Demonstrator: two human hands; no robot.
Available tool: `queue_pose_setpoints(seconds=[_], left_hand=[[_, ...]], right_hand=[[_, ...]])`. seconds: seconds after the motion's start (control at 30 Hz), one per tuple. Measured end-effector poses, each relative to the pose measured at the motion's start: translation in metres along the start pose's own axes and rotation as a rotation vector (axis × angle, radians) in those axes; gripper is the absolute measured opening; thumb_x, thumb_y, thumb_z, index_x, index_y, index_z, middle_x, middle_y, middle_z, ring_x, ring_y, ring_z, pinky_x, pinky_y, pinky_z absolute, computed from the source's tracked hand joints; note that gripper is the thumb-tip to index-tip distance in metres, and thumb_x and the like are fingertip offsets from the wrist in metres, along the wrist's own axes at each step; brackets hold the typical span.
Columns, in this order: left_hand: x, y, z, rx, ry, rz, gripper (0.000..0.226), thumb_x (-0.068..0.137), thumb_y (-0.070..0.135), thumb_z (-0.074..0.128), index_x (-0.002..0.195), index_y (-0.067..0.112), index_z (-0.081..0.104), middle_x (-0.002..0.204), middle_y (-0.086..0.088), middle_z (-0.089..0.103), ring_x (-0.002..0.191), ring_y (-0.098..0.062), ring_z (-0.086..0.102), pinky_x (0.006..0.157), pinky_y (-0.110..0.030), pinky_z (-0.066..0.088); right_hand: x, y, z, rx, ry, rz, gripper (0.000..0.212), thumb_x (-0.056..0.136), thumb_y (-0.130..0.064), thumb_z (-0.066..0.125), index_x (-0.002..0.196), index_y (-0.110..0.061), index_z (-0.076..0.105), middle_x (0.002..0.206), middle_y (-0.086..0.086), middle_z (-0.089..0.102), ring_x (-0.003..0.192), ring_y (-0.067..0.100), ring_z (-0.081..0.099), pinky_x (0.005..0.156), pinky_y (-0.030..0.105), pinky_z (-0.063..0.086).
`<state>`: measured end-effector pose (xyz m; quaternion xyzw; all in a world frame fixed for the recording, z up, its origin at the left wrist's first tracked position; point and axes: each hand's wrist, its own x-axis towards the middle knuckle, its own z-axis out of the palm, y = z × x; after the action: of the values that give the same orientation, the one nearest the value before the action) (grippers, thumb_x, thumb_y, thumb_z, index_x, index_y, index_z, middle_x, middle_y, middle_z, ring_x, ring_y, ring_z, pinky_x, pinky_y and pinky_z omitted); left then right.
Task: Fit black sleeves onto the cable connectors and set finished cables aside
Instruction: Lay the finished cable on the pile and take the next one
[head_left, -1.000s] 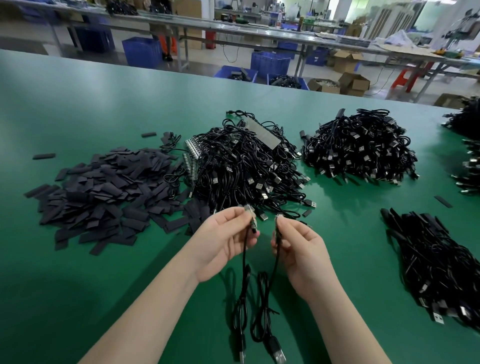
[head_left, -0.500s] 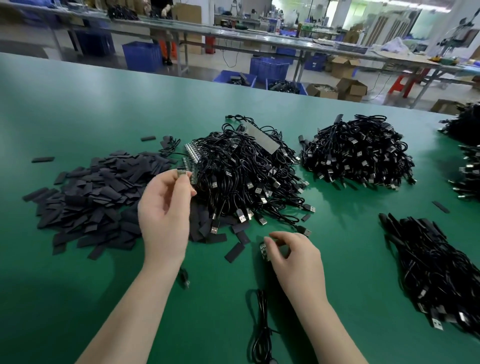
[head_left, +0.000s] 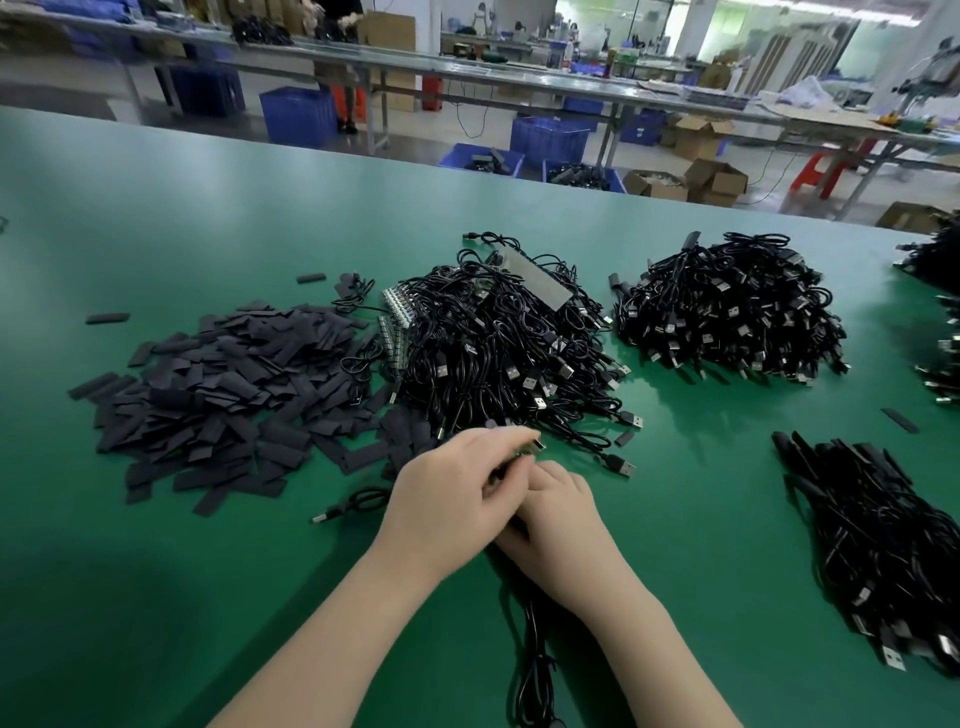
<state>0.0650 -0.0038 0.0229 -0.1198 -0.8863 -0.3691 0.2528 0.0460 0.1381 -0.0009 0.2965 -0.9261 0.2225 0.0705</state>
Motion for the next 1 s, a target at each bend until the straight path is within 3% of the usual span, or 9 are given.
queue_pose_setpoints(seconds=[0.23,0.37,0.43,0.5,0.6,0.7,0.8,0.9,1.0], left_hand=[[0.002,-0.007,0.002,-0.019,0.007,-0.137,0.032,0.091,0.031,0.061,0.122,0.041,0.060,0.087,0.019,0.062,0.078,-0.004,0.059,0.067,-0.031,0.053],[0.002,-0.007,0.005,-0.043,-0.044,-0.165,0.028,0.091,0.033,0.060,0.113,0.047,0.051,0.086,0.022,0.062,0.074,-0.002,0.058,0.063,-0.028,0.050],[0.002,-0.009,0.006,-0.069,-0.041,-0.185,0.022,0.091,0.032,0.061,0.104,0.045,0.050,0.087,0.022,0.064,0.075,-0.001,0.060,0.065,-0.030,0.052],[0.002,-0.011,0.007,-0.072,-0.037,-0.176,0.015,0.092,0.029,0.061,0.097,0.041,0.054,0.088,0.021,0.064,0.075,-0.002,0.060,0.065,-0.033,0.054],[0.003,-0.015,0.009,-0.101,-0.071,-0.180,0.013,0.093,0.026,0.061,0.095,0.038,0.065,0.096,0.020,0.066,0.087,-0.002,0.062,0.072,-0.037,0.056],[0.002,-0.016,0.011,-0.133,-0.107,-0.179,0.021,0.093,0.018,0.061,0.100,0.035,0.071,0.103,0.020,0.066,0.096,-0.003,0.062,0.077,-0.037,0.056],[0.001,-0.015,0.011,-0.136,-0.125,-0.161,0.021,0.088,0.022,0.064,0.101,0.038,0.072,0.099,0.020,0.064,0.075,-0.007,0.060,0.069,-0.036,0.055],[0.002,-0.012,0.009,-0.123,-0.148,-0.148,0.025,0.081,0.041,0.067,0.105,0.041,0.071,0.098,0.020,0.062,0.064,-0.005,0.050,0.062,-0.027,0.049],[0.003,-0.012,0.008,-0.094,-0.126,-0.132,0.028,0.079,0.036,0.076,0.107,0.036,0.073,0.097,0.018,0.063,0.070,0.012,0.048,0.062,-0.015,0.037]], right_hand=[[0.002,0.004,0.002,0.031,-0.077,0.175,0.020,0.088,-0.052,0.063,0.102,-0.037,0.064,0.093,-0.019,0.041,0.102,0.014,0.037,0.077,0.031,0.022],[-0.002,0.001,-0.001,0.098,-0.038,0.164,0.016,0.087,-0.042,0.067,0.084,-0.040,0.052,0.083,-0.021,0.050,0.094,0.011,0.039,0.080,0.035,0.027],[-0.004,0.002,-0.003,0.147,0.063,0.176,0.011,0.088,-0.031,0.070,0.092,-0.040,0.064,0.079,-0.023,0.054,0.088,0.010,0.047,0.082,0.036,0.037],[-0.006,0.002,-0.008,0.258,0.224,0.254,0.024,0.089,-0.020,0.071,0.108,-0.035,0.071,0.081,-0.022,0.057,0.081,0.005,0.054,0.078,0.027,0.044],[-0.007,0.002,-0.014,0.574,0.424,0.473,0.020,0.088,-0.016,0.073,0.092,-0.035,0.071,0.077,-0.013,0.068,0.073,0.001,0.061,0.069,0.009,0.044],[-0.007,0.005,-0.019,0.942,0.478,0.628,0.015,0.086,-0.015,0.075,0.088,-0.028,0.068,0.074,-0.007,0.073,0.073,0.011,0.070,0.067,0.016,0.052],[-0.008,0.002,-0.022,1.227,0.443,0.628,0.015,0.086,-0.011,0.075,0.082,-0.024,0.069,0.068,0.000,0.068,0.068,0.015,0.069,0.065,0.019,0.054],[-0.007,-0.001,-0.021,1.283,0.438,0.618,0.025,0.085,-0.011,0.075,0.070,-0.031,0.073,0.068,-0.002,0.068,0.062,0.011,0.063,0.062,0.020,0.053],[-0.007,-0.002,-0.019,1.263,0.442,0.607,0.024,0.086,-0.011,0.075,0.072,-0.031,0.074,0.069,-0.003,0.068,0.061,0.010,0.062,0.061,0.019,0.052]])
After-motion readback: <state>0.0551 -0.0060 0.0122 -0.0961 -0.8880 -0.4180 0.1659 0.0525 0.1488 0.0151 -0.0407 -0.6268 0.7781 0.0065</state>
